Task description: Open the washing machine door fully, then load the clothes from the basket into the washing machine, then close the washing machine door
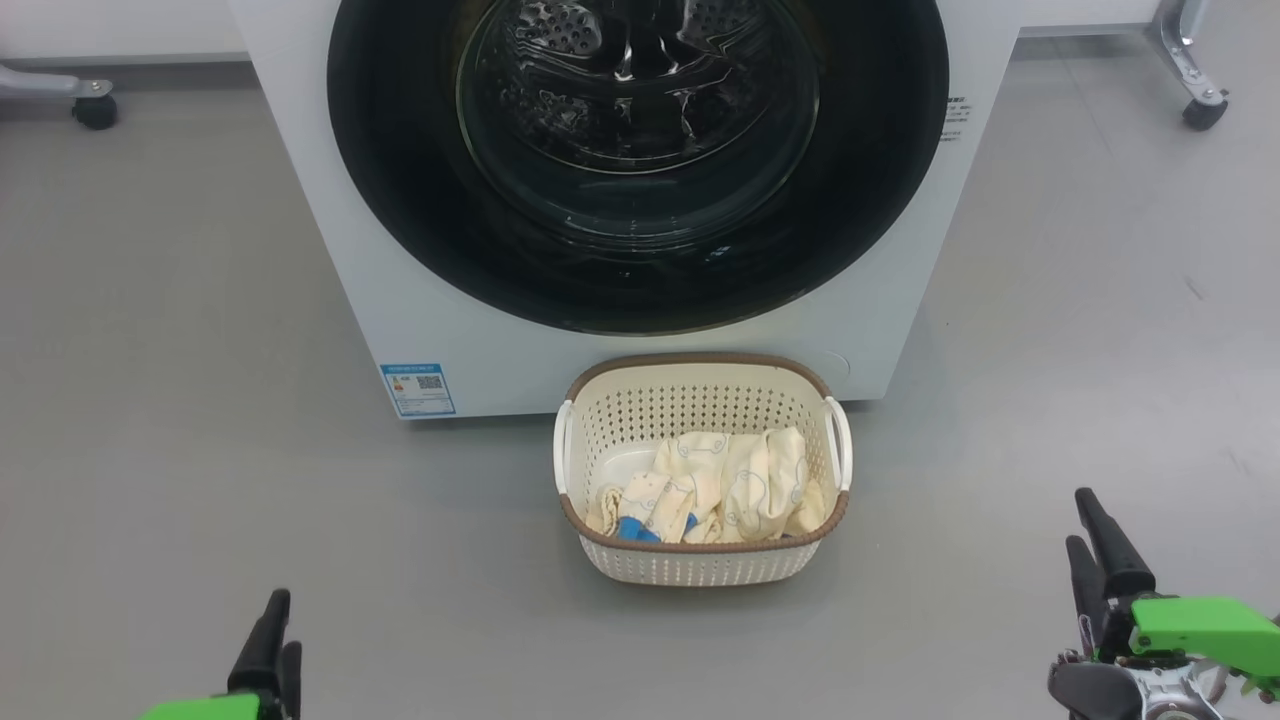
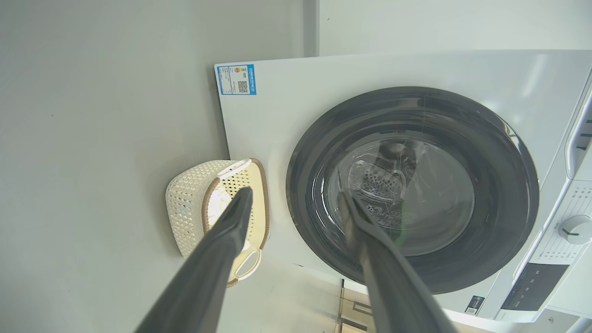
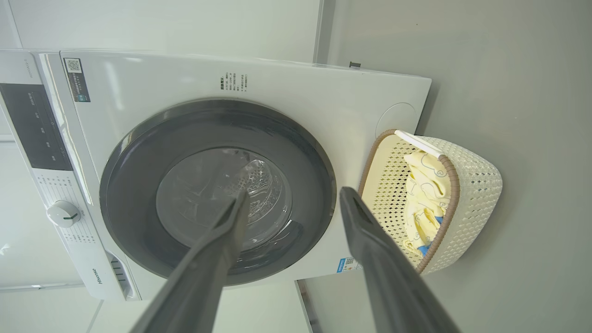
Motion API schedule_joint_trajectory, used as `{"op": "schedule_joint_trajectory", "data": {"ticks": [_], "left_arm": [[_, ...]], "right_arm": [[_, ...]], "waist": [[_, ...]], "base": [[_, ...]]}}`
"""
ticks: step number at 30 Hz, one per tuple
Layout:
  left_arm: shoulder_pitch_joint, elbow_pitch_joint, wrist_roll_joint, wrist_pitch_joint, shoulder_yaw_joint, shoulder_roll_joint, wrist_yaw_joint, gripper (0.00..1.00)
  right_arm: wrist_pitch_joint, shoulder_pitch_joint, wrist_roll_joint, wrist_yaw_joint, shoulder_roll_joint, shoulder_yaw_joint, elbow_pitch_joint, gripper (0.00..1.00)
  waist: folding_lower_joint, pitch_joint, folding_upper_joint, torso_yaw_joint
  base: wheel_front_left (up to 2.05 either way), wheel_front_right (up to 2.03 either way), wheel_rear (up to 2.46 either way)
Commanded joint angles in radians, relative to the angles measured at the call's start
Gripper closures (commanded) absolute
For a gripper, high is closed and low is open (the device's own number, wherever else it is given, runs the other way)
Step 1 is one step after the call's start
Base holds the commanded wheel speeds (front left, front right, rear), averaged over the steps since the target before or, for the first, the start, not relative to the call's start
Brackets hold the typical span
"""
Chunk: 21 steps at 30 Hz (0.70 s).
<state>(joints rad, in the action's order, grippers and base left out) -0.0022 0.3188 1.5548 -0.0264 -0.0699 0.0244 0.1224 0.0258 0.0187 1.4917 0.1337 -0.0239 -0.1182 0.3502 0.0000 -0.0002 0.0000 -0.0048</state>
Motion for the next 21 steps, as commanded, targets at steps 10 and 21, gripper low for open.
{"op": "schedule_joint_trajectory", "data": {"ticks": [10, 21], "left_arm": [[-0.063, -0.085, -0.082, 0.036, -0.042, 0.013, 0.003, 0.00], [-0.075, -0.167, -0.204, 0.069, -0.063, 0.015, 0.003, 0.00]], "right_arm": [[-0.035, 0.073, -0.085, -0.001, -0.010, -0.002, -0.057, 0.00], [-0.068, 0.094, -0.234, -0.001, -0.012, 0.025, -0.118, 0.00]], "waist": [[0.0000, -0.006, 0.0000, -0.001], [0.0000, -0.009, 0.0000, 0.000]], "base": [[0.00, 0.00, 0.00], [0.00, 0.00, 0.00]]}}
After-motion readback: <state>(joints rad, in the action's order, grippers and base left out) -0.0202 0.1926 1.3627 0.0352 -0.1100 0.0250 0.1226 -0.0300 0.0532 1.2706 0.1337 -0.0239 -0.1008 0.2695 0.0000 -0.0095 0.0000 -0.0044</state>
